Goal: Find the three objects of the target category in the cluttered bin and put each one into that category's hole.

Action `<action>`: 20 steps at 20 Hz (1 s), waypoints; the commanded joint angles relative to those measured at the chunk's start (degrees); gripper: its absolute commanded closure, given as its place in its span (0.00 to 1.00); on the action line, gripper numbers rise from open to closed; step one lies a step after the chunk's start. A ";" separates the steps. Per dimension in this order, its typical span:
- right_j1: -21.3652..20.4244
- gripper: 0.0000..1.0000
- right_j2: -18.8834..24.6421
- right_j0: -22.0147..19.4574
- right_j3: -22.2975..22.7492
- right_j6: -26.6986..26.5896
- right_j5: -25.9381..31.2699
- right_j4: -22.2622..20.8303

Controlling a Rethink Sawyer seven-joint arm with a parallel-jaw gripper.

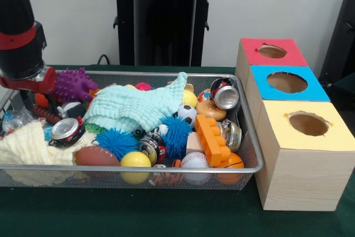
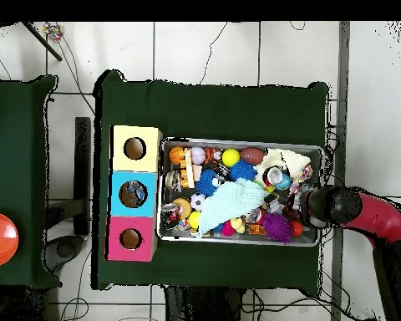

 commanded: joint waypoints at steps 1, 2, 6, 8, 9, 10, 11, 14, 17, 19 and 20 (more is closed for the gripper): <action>0.62 0.00 4.43 1.15 -0.15 -12.25 5.27 -0.28; 0.69 0.00 4.40 1.15 -0.13 -12.21 5.11 -0.36; 1.09 0.00 4.37 1.15 -0.21 -12.13 4.59 -0.59; 1.05 0.00 4.33 1.18 -0.11 -12.03 4.44 -0.66; 1.05 0.00 4.32 1.21 -0.09 -12.00 4.41 -0.67; 1.05 0.00 4.32 1.22 -0.06 -11.98 4.37 -0.68; 0.99 0.00 4.33 1.18 0.08 -11.99 4.25 -0.71; 1.06 0.00 4.35 1.16 0.16 -11.97 4.12 -0.73; 1.13 0.00 4.40 1.23 0.03 -11.96 4.20 -0.71; 1.14 0.00 4.41 1.26 0.09 -11.83 4.06 -0.70; 1.15 0.00 4.40 1.27 0.11 -11.79 3.98 -0.73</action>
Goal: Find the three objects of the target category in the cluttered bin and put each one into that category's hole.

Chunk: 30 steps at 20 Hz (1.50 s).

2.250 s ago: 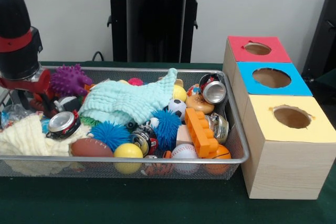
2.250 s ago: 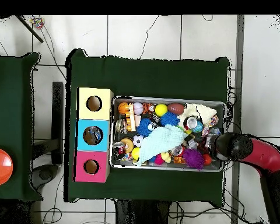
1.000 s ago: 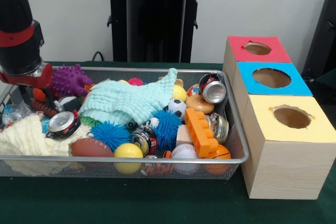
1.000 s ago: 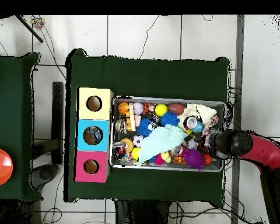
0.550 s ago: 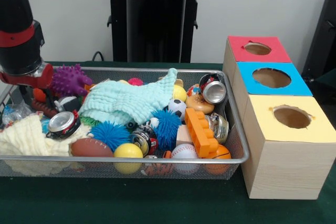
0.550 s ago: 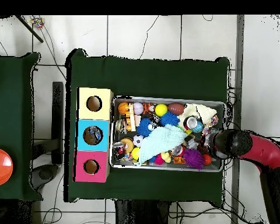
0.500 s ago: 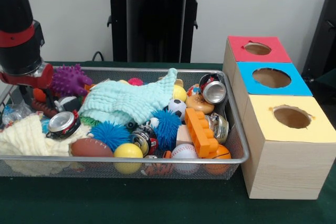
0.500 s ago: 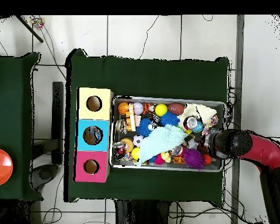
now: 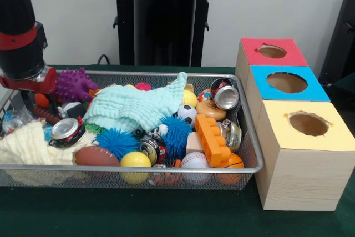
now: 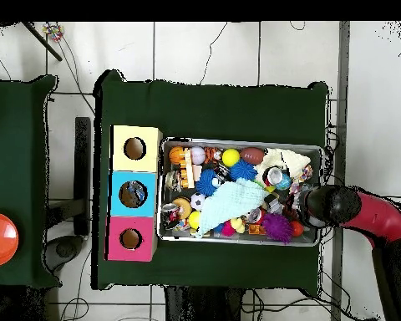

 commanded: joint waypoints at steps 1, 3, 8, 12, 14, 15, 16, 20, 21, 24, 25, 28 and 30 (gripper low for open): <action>1.10 0.00 4.34 1.13 0.12 -11.78 4.01 -0.62; 1.05 0.00 4.36 1.21 0.06 -11.73 3.92 -0.66; 1.27 0.00 4.37 1.29 -0.02 -11.73 3.63 -0.82; 1.52 0.00 4.36 1.44 -0.20 -11.63 3.26 -0.99; 1.62 0.00 4.34 1.52 -0.25 -11.52 3.16 -1.01; 1.56 0.00 4.37 1.49 -0.21 -11.48 3.07 -0.99; 1.35 0.00 4.39 1.46 -0.10 -11.40 3.10 -0.88; -0.18 0.00 4.24 1.87 0.07 -10.17 2.86 -0.56; -0.59 0.00 4.15 1.99 0.04 -9.89 2.95 -0.46; -1.99 0.00 4.16 2.35 0.02 -9.48 3.77 0.13; -2.33 0.00 4.22 2.43 0.07 -9.45 4.02 0.34; -4.24 0.00 4.26 2.86 0.65 -9.01 5.11 1.18; -5.37 0.00 4.23 3.14 1.16 -8.44 5.05 1.54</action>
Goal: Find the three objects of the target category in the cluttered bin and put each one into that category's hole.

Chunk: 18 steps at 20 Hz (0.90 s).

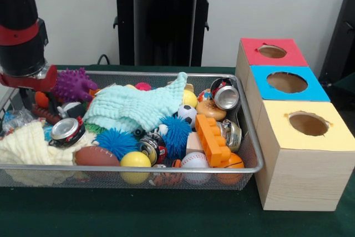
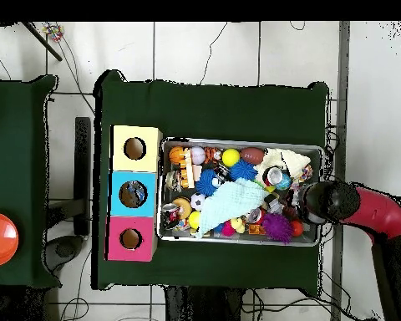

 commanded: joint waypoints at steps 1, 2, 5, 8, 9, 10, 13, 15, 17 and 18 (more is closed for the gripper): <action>-3.28 0.00 4.11 1.70 1.05 -8.16 4.43 1.48; -3.13 0.00 4.03 1.80 0.95 -7.88 3.83 1.33; -1.96 0.00 3.81 2.10 0.06 -7.29 1.96 0.65; -0.69 0.00 3.85 2.02 -0.99 -7.74 1.57 0.37; -0.42 0.00 3.89 2.16 -1.69 -8.02 2.12 0.46; -0.55 0.00 3.92 2.19 -1.90 -8.19 2.59 0.63; -1.35 0.00 4.10 2.31 -2.71 -8.78 4.43 1.39; -1.65 0.00 4.23 2.28 -3.10 -9.15 5.12 1.70; -1.66 0.00 4.34 2.18 -3.48 -9.44 5.21 1.75; -1.51 0.00 4.34 2.19 -3.69 -9.50 5.12 1.68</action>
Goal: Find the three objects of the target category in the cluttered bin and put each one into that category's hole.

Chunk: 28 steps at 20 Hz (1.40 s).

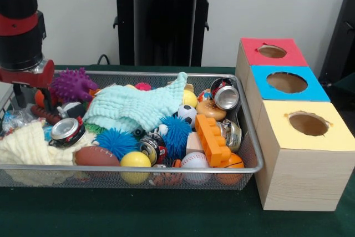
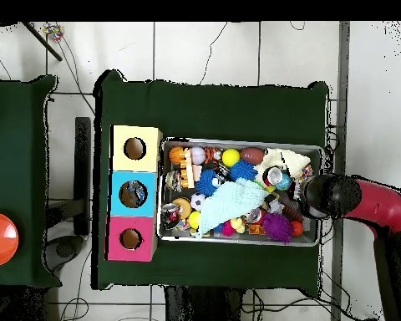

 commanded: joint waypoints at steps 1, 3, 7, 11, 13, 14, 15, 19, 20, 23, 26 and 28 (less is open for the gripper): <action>1.03 0.00 4.28 0.38 -3.16 -9.55 4.84 1.25; 2.34 0.00 4.25 0.49 -4.12 -9.63 4.13 0.70; 5.32 0.00 4.12 0.68 -6.21 -9.71 2.71 -0.30; 8.87 0.00 3.96 0.58 -8.40 -9.92 0.63 -1.46; 8.75 0.00 3.67 0.84 -9.00 -10.05 0.65 -1.90; 8.47 0.00 3.59 0.85 -9.20 -10.19 1.13 -1.79; 8.30 0.00 3.57 0.77 -9.27 -10.41 1.34 -1.75; 8.73 0.00 3.77 0.60 -10.76 -11.62 2.61 -1.49; 9.31 0.00 3.81 0.62 -11.37 -11.78 2.56 -1.56; 12.15 0.00 4.09 0.87 -13.71 -11.89 1.41 -2.00; 13.31 0.00 3.78 1.28 -14.83 -11.63 0.69 -2.54; 13.82 0.00 3.28 1.58 -15.66 -11.60 0.40 -3.15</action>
